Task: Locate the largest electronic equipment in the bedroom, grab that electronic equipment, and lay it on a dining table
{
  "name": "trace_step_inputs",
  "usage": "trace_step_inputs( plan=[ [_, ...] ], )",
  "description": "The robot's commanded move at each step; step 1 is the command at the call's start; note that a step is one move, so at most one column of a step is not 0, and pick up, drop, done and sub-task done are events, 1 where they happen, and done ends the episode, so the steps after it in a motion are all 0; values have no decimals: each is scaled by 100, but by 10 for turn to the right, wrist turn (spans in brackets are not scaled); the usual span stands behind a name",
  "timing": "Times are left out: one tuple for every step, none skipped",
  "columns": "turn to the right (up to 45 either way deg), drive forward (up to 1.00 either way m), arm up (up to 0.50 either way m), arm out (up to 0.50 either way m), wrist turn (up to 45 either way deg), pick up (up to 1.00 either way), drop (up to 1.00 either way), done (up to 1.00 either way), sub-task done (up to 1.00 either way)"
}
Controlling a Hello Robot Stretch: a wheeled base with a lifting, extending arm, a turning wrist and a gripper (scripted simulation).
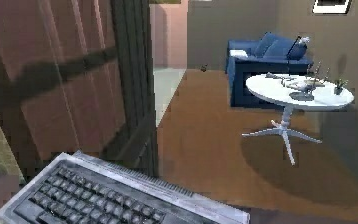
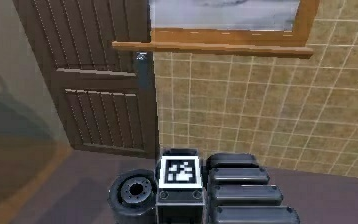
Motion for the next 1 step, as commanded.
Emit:
trace_step_inputs(
  plan=[
    [450, 0, 0, 0, 0, 0, 0, 0, 0]
  ],
)
